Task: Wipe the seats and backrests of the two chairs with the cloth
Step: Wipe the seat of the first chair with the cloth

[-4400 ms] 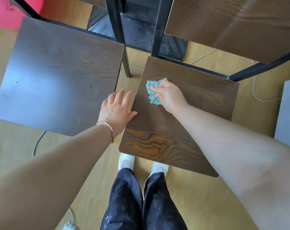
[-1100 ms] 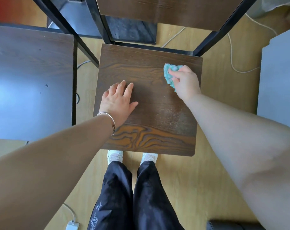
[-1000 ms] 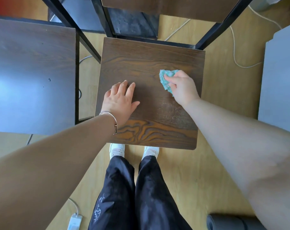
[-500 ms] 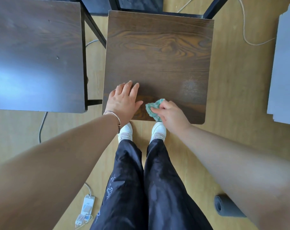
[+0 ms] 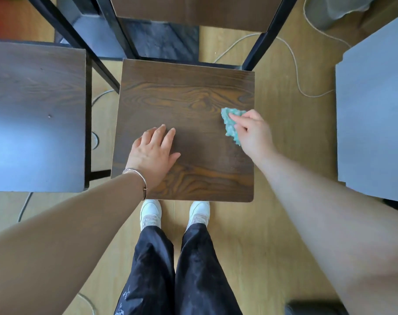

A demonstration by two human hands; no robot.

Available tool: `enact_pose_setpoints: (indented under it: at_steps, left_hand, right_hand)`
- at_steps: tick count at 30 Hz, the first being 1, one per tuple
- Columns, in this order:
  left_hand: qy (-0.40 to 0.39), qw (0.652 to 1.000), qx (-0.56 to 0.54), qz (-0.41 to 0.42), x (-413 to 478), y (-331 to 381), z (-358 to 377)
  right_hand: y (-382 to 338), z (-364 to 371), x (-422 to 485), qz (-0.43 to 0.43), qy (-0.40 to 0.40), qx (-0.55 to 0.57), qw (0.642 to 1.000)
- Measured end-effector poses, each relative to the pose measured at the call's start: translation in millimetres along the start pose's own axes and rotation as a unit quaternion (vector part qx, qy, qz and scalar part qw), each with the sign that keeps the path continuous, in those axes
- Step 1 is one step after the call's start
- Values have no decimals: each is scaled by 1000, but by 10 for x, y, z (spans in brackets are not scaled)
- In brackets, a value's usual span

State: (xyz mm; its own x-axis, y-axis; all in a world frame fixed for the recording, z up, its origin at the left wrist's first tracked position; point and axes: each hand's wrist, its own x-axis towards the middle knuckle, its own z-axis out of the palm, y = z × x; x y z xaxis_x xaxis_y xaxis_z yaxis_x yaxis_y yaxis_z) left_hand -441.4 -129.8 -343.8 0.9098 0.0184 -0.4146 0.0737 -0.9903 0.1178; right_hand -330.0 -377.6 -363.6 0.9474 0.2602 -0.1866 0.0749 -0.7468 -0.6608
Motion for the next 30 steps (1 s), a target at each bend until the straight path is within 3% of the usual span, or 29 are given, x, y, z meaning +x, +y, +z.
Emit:
enact_pose_setpoints:
  at_steps: [5, 9, 16, 23, 28, 30]
  left_hand:
    - [28, 999, -12, 13, 462, 248, -161]
    - [46, 999, -6, 23, 725, 317, -243]
    - [32, 999, 3, 26, 818, 240, -232]
    - [-5, 999, 23, 48, 637, 188, -144]
    - [-22, 997, 30, 70, 417, 227, -102]
    - [-28, 997, 25, 73, 294, 259, -72]
  right_hand:
    - [40, -279, 877, 48, 29, 18, 998]
    - [69, -275, 1258, 142, 58, 92, 984]
    - [91, -248, 1411, 169, 5, 59, 984]
    - [131, -193, 905, 111, -82, -30, 990]
    - [173, 2, 182, 12, -148, -86, 985]
    - [163, 92, -147, 13, -155, -55, 986]
